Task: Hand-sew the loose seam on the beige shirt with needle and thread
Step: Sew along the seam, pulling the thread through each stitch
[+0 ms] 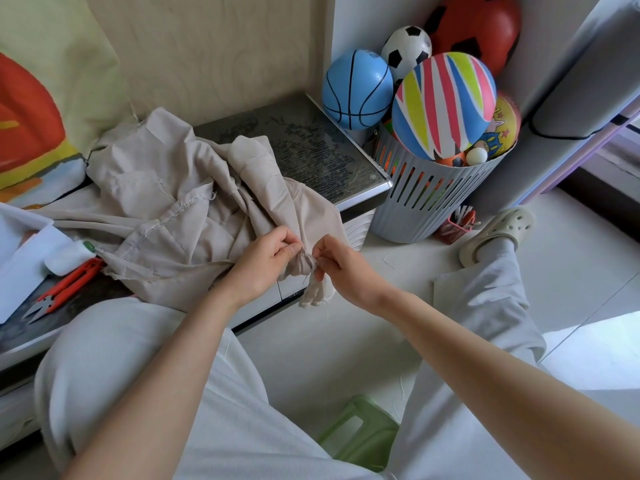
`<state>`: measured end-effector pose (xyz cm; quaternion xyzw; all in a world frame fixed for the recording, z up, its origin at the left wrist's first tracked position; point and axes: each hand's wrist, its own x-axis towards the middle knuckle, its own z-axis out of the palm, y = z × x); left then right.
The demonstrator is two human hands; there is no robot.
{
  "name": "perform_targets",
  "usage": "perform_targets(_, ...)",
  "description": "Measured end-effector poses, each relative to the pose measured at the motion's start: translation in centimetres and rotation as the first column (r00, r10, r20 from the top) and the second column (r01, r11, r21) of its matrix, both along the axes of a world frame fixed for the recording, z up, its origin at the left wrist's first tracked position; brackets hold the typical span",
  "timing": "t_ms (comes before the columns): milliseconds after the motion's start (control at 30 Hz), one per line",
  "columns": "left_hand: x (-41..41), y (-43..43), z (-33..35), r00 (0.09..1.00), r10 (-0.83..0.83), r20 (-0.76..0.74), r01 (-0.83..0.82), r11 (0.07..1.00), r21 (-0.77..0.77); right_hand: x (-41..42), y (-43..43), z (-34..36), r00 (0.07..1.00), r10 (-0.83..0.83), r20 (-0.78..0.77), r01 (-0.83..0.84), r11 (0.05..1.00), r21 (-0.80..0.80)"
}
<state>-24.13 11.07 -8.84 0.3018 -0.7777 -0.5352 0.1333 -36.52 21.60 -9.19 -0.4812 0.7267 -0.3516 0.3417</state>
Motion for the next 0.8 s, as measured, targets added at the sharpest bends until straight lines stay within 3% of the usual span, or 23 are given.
perform_targets(200,-0.1,-0.2,-0.2,0.999,-0.021,-0.044,0.026,0.991,0.135,0.4,-0.2,0.2,0.993,-0.053,0.108,0.056,0.998,-0.032)
perform_targets(500,-0.3,0.0,0.8,0.987,0.073,-0.142,-0.020,0.938,0.346,0.8,-0.9,0.3,0.965,-0.133,0.225,0.157,0.983,-0.092)
perform_targets(800,-0.2,0.0,1.4,0.941,0.194,-0.276,-0.058,0.898,0.435,-0.2,-1.1,0.6,0.906,-0.192,0.377,0.225,0.973,-0.045)
